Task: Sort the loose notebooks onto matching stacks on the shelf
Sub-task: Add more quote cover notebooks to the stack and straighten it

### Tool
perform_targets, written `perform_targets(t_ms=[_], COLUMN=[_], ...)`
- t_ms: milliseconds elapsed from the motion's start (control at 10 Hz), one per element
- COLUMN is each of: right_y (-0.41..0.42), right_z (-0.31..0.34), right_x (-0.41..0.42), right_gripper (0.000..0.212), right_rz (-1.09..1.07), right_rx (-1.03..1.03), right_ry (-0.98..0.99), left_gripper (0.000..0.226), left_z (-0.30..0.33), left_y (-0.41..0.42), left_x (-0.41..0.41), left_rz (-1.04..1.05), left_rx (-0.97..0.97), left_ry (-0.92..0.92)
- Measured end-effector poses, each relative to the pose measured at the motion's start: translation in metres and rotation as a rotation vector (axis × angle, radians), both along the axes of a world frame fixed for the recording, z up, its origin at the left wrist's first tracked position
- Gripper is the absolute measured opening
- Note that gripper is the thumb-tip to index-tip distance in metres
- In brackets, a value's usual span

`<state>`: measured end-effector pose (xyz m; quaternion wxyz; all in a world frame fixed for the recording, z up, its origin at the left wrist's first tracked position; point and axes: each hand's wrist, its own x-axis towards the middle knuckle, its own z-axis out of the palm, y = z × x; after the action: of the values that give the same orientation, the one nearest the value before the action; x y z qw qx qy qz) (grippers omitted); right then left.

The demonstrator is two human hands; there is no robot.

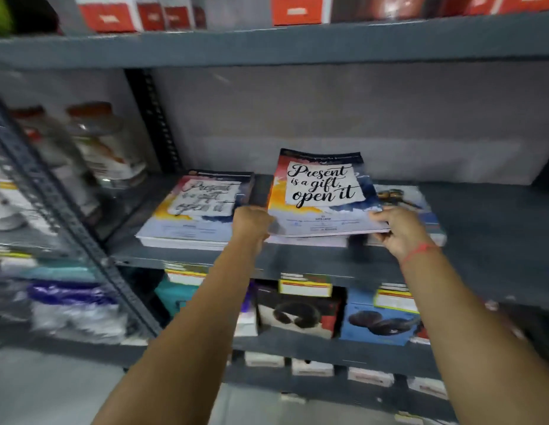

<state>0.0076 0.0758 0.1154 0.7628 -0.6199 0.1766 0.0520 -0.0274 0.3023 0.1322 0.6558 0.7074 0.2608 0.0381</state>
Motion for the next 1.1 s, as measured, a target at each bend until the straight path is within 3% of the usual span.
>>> perform_targets(t_ms=[100,200,300,400,500,600,700,1100], right_y=[0.084,0.153,0.199,0.235,0.257,0.27,0.277,0.276], right_z=[0.0,0.002,-0.002,-0.011,-0.019,-0.029,-0.037,-0.05], right_x=[0.006,0.002,-0.002,0.0,0.005,0.011,0.016,0.024], right_gripper=[0.015,0.034,0.041,0.039,0.038,0.04,0.042,0.041], right_rz=[0.016,0.033,0.041,0.053,0.062,0.017,-0.008,-0.04], right_rx=[0.019,-0.032,-0.059,-0.031,-0.032,-0.129,-0.192,-0.344], right_ry=[-0.017,0.005,0.015,0.054,0.076,0.041,-0.011,-0.079], left_gripper=[0.031,0.031,0.033,0.038,0.047,0.046,0.026,0.016], left_z=[-0.006,-0.01,-0.009,-0.018,-0.032,-0.049,-0.048,-0.057], left_y=[0.08,0.142,0.183,0.215,0.235,0.245,0.25,0.251], left_x=[-0.003,-0.008,-0.004,-0.01,-0.007,-0.006,0.002,0.02], left_rz=[0.177,0.149,0.177,0.009,-0.065,0.016,0.211,0.277], left_rx=[-0.091,0.092,0.126,0.721,0.87,0.645,0.016,0.024], left_ry=[-0.028,-0.009,0.037,0.163,0.211,0.094,0.007,0.035])
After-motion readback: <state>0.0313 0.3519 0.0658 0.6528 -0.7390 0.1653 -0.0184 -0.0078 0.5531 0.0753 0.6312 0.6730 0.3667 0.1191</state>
